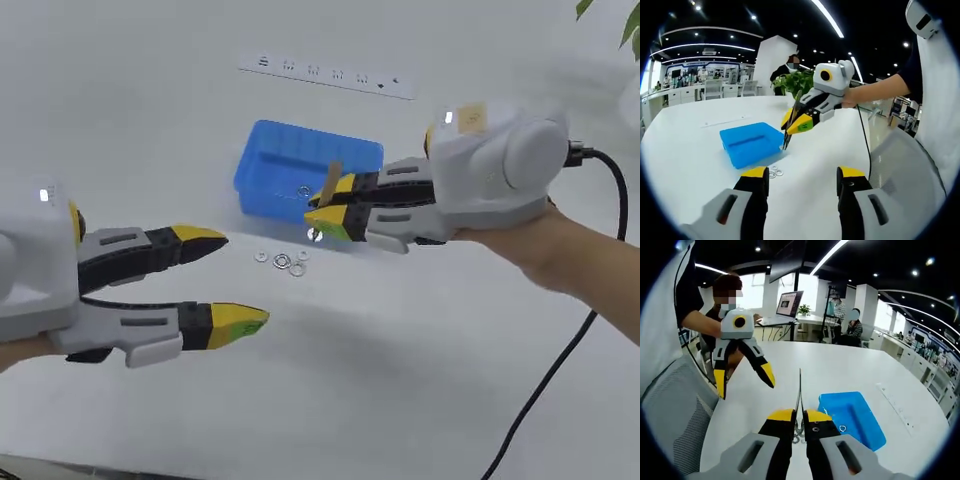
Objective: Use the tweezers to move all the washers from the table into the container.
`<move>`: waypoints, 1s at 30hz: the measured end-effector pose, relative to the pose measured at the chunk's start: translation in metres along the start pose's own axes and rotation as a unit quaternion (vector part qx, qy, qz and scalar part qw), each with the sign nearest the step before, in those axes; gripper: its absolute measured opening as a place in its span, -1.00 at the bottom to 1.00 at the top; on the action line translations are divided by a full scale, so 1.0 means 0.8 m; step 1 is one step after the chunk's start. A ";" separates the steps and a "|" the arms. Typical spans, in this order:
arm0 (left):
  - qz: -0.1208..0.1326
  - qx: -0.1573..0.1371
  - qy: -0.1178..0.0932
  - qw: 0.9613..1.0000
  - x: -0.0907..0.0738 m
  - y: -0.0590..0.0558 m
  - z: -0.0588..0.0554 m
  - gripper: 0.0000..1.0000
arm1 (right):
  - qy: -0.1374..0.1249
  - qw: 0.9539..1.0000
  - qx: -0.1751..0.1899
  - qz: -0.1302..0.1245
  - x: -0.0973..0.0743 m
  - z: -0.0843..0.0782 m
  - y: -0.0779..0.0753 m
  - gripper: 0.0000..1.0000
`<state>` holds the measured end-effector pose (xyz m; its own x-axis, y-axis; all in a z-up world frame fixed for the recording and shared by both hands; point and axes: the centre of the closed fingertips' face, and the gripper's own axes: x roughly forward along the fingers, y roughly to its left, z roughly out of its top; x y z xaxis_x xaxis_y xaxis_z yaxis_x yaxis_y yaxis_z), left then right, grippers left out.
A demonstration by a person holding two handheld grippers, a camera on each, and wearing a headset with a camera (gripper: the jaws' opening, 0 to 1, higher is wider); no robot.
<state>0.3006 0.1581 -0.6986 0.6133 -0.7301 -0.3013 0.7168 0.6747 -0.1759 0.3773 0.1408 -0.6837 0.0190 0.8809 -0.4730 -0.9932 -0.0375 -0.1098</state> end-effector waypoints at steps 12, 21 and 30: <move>0.017 -0.038 -0.005 0.999 -0.011 0.005 -0.010 0.58 | -0.022 1.000 -0.008 -0.020 0.007 0.030 -0.044 -0.84; 0.022 -0.047 0.001 0.999 -0.015 0.012 -0.014 0.79 | -0.018 0.999 -0.008 -0.030 0.023 0.019 -0.077 -0.84; 0.031 -0.055 0.000 0.998 -0.008 0.018 -0.011 0.99 | -0.011 0.999 0.009 -0.046 0.034 -0.005 -0.103 -0.84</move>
<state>0.3038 0.1734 -0.7073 0.6550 -0.6869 -0.3150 0.6371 0.7261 -0.2587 0.4602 0.1659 -0.6907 0.1074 0.8905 -0.4421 -0.9894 0.0518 -0.1359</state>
